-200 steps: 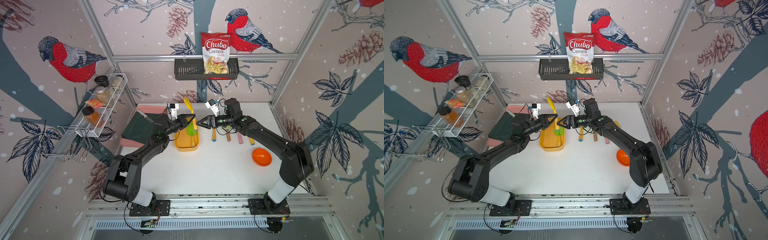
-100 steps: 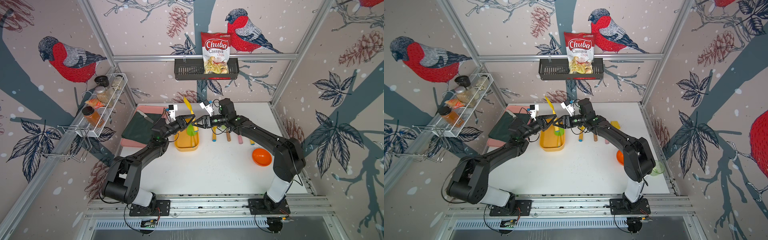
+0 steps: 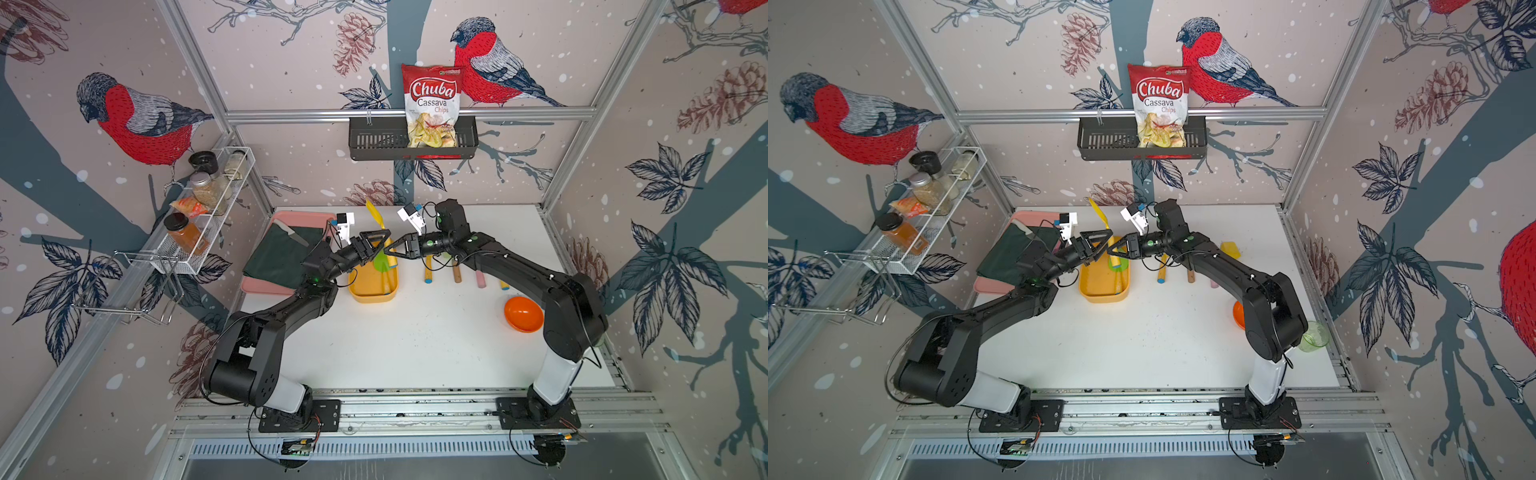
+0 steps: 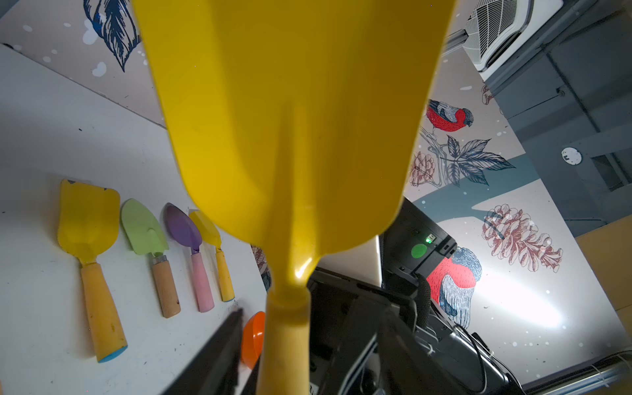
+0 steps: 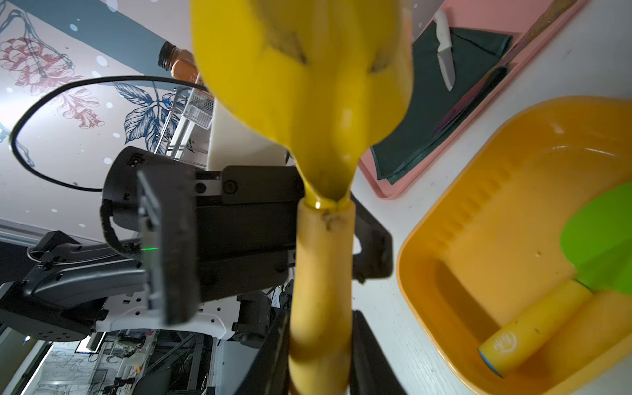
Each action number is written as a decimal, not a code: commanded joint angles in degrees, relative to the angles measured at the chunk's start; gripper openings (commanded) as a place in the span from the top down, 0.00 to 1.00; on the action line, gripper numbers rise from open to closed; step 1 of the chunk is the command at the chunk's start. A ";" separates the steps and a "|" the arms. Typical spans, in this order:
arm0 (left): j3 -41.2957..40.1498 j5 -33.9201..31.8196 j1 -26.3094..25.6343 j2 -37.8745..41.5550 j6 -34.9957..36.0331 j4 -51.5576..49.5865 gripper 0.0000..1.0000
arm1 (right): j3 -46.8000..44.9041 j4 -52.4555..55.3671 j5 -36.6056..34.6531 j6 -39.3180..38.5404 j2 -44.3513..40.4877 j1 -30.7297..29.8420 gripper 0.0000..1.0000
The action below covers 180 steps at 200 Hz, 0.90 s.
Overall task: Take the shovel out of the storage box
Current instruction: Pick up the shovel from the storage box, then place the shovel at the center of the board.
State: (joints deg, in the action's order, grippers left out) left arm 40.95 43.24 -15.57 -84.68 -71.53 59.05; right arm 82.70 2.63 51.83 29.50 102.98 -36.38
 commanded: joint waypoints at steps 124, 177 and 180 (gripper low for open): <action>12.93 -21.65 1.32 8.86 37.32 -63.45 0.01 | -23.78 41.10 -62.42 17.47 -15.23 -25.86 0.84; 12.67 -22.30 -0.42 7.88 37.97 -64.10 0.01 | -30.91 36.13 -62.88 23.69 -15.08 -28.13 0.84; 12.71 -22.49 -0.57 7.83 37.96 -64.18 0.01 | -31.19 36.17 -63.09 23.91 -14.85 -28.13 0.84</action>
State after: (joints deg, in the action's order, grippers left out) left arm 53.60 22.02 -15.46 -76.55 -35.27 -4.08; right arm 53.32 41.17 -8.58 48.80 87.79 -64.38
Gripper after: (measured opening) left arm 0.991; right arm 0.290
